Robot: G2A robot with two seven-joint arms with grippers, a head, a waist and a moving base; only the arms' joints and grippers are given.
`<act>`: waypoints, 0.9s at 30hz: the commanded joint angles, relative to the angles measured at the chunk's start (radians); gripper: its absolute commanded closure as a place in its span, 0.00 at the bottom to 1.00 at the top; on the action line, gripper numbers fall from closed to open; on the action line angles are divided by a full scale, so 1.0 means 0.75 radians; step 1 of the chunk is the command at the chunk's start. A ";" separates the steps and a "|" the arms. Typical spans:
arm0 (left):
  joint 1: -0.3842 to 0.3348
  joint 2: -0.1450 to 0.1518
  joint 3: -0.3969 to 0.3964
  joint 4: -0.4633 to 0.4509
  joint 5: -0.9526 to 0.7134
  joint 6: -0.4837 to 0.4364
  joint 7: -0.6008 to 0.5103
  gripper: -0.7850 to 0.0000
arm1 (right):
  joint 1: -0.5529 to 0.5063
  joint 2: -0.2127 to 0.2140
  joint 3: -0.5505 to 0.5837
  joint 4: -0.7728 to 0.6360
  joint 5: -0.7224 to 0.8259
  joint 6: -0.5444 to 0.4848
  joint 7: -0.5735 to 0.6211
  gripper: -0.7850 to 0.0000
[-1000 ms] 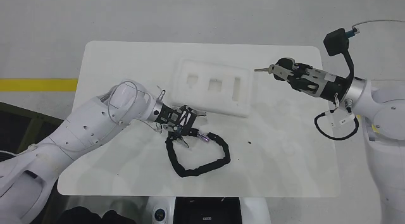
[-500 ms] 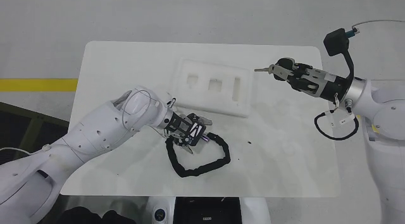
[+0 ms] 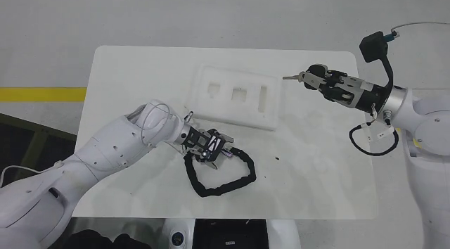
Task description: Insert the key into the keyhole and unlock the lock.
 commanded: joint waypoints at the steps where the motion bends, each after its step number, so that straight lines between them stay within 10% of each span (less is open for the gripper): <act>1: -0.001 -0.004 0.001 0.013 0.006 0.006 0.008 0.22 | 0.000 0.000 0.000 0.000 0.000 0.000 0.000 1.00; 8: -0.002 -0.020 -0.008 0.043 -0.002 0.015 0.018 0.50 | 0.000 0.000 0.000 0.000 0.000 0.000 0.000 1.00; 21: -0.003 -0.053 -0.013 0.110 -0.025 0.012 0.066 0.63 | 0.000 0.000 0.000 0.000 0.000 0.000 0.000 1.00; 24: -0.006 -0.060 -0.014 0.127 -0.024 0.016 0.080 1.00 | 0.000 0.000 0.000 0.000 0.000 0.000 0.000 1.00; 27: -0.009 -0.067 -0.014 0.145 -0.025 0.010 0.090 1.00 | 0.000 0.000 0.000 0.000 0.000 0.000 0.000 1.00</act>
